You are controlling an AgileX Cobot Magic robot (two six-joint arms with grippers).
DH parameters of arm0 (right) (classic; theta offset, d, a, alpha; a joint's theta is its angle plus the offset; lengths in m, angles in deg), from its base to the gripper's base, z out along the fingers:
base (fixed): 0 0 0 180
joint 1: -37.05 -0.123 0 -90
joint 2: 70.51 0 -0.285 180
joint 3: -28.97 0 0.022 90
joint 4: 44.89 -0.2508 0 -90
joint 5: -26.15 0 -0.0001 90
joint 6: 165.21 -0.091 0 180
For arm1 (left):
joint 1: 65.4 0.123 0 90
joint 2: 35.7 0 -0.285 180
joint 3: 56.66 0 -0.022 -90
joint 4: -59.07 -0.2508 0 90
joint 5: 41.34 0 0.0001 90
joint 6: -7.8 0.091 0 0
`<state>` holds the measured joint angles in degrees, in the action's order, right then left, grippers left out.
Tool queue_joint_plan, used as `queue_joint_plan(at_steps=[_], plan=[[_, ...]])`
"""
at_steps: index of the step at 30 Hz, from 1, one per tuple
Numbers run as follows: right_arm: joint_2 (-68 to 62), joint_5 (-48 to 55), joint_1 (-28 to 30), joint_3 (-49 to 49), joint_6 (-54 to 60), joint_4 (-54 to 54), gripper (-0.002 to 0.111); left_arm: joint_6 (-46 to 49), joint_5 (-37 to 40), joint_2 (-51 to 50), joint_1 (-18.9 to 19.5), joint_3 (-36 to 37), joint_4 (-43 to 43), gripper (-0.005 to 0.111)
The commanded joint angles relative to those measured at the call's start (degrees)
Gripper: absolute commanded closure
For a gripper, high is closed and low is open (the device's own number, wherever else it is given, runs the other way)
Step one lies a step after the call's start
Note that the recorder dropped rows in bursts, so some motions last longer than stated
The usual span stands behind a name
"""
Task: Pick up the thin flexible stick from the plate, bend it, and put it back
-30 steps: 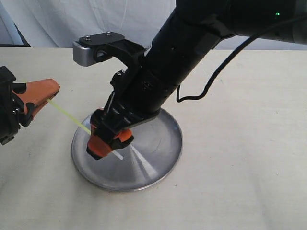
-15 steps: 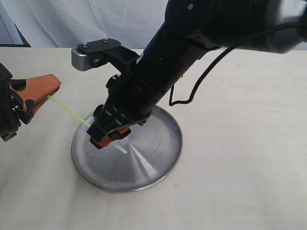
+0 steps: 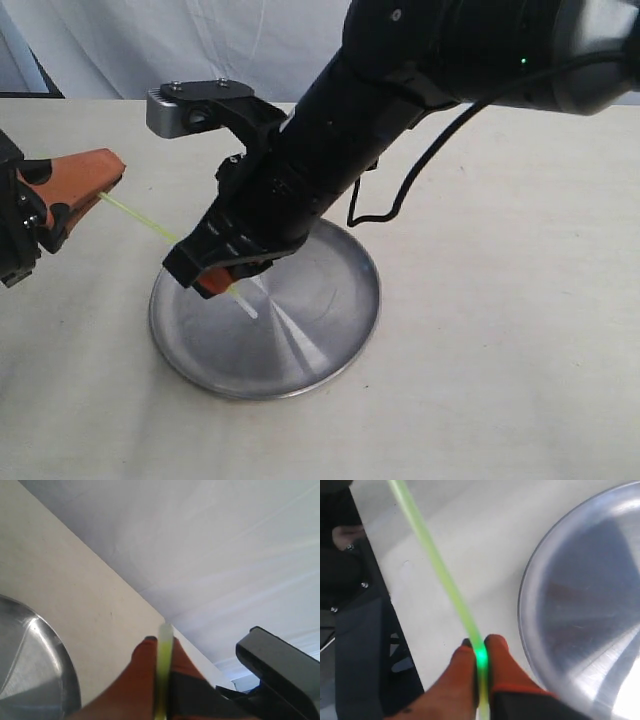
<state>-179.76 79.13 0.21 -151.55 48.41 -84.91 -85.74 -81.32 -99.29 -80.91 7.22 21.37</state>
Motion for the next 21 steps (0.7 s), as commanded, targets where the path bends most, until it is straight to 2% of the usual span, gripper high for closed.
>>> queue_joint_plan(at_steps=[1,11,21], plan=[[2.0,-9.1,0.1,-0.2,-3.7,-0.8,0.108,-0.5,-3.2,-0.1,-1.4,0.1,-4.8,0.107],[4.5,-14.1,0.2,-0.2,-11.2,1.1,0.108,-0.5,1.7,-0.2,-7.4,-2.4,-5.9,0.107],[4.6,-14.4,0.2,-0.2,-14.1,1.0,0.108,-0.3,4.1,-0.2,-7.4,-2.4,-7.3,0.107]])
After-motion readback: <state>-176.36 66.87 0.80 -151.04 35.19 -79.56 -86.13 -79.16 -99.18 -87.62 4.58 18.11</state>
